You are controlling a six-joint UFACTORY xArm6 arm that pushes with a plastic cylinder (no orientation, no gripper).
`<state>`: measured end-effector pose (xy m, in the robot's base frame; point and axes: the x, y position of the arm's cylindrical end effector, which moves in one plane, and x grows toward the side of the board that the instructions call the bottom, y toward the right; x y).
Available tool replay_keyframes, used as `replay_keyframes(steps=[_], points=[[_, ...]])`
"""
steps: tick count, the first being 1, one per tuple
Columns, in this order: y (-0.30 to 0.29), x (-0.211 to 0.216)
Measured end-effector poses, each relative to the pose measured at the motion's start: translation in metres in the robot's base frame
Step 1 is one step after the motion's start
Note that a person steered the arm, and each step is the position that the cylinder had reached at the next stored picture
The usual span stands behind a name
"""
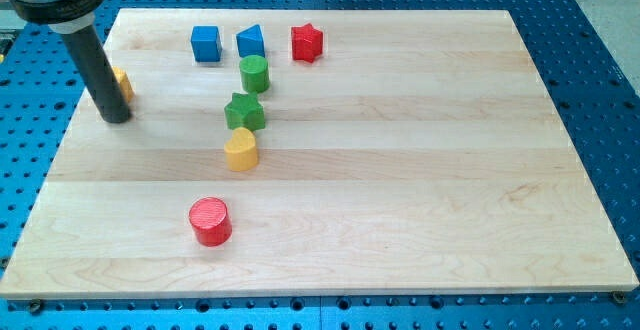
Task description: Place the hexagon at the top left of the board
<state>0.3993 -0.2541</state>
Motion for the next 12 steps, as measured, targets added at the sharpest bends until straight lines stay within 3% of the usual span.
replay_keyframes(steps=[1, 3, 4, 9, 12], points=[[0.007, -0.046], [0.005, -0.044], [0.005, -0.085], [-0.019, -0.075], [-0.048, -0.123]])
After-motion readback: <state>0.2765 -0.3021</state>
